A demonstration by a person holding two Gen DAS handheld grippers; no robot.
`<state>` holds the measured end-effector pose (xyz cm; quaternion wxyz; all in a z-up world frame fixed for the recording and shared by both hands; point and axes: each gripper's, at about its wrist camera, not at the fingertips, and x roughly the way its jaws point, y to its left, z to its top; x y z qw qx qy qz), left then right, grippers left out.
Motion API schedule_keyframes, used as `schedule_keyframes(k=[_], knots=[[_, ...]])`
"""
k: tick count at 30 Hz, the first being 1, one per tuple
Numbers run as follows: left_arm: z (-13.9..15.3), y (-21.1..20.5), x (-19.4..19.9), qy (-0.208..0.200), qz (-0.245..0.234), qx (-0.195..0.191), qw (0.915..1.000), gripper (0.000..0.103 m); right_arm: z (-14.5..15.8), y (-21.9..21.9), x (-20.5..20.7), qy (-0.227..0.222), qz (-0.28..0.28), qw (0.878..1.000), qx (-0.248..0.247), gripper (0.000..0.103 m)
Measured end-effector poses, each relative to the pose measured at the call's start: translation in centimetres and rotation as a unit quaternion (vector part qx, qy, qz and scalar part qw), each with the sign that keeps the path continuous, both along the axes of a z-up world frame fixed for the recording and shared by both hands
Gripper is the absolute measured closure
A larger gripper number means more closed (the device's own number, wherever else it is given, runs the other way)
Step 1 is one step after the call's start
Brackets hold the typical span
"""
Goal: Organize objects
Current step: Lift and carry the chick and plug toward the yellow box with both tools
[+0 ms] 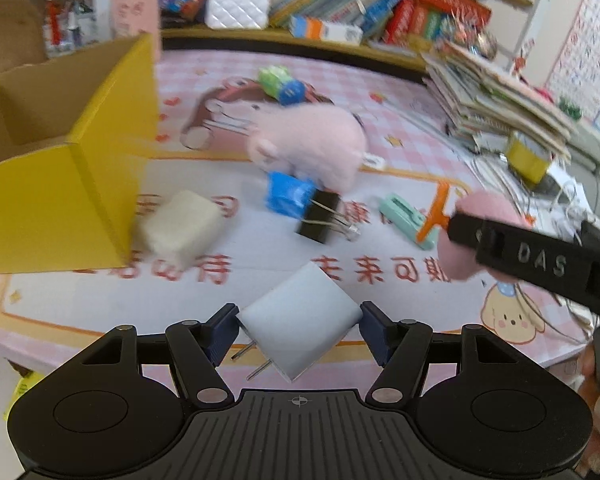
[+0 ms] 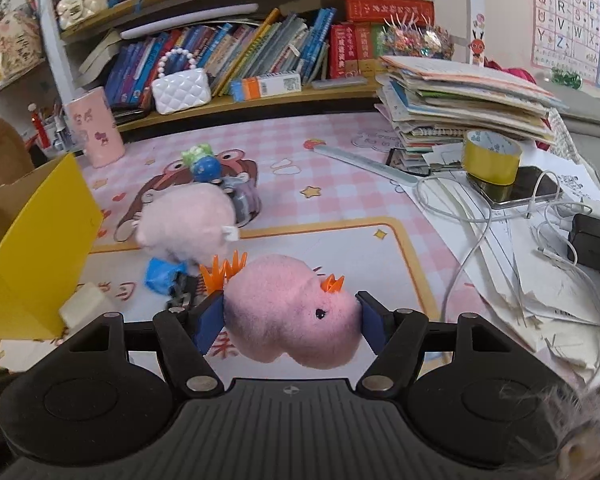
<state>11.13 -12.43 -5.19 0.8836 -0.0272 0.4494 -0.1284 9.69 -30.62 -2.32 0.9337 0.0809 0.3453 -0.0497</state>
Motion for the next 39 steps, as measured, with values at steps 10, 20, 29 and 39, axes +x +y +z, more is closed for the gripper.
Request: schedule_keyframes(k=[10, 20, 29, 39], knots=[[2.8, 12.2, -3.8, -0.052, 0.072, -0.017, 0.9959, 0.038, 1.2, 10.9, -3.8, 0.009, 0.041, 0.999, -0.018, 0.036], [3.9, 22.8, -7.7, -0.068, 0.114, -0.005, 0.9911, 0.038, 0.9, 23.0, -7.4, 0.020, 0.117, 0.993, -0.011, 0.036], [5.2, 28.2, -9.8, -0.093, 0.128, 0.014, 0.9873, 0.038, 1.4, 28.9, -8.7, 0.006, 0.135, 0.991, 0.006, 0.036], [5.7, 29.4, -9.9, -0.110, 0.111, 0.005, 0.9877, 0.038, 1.9, 29.9, -9.2, 0.001, 0.118, 0.993, -0.002, 0.036]])
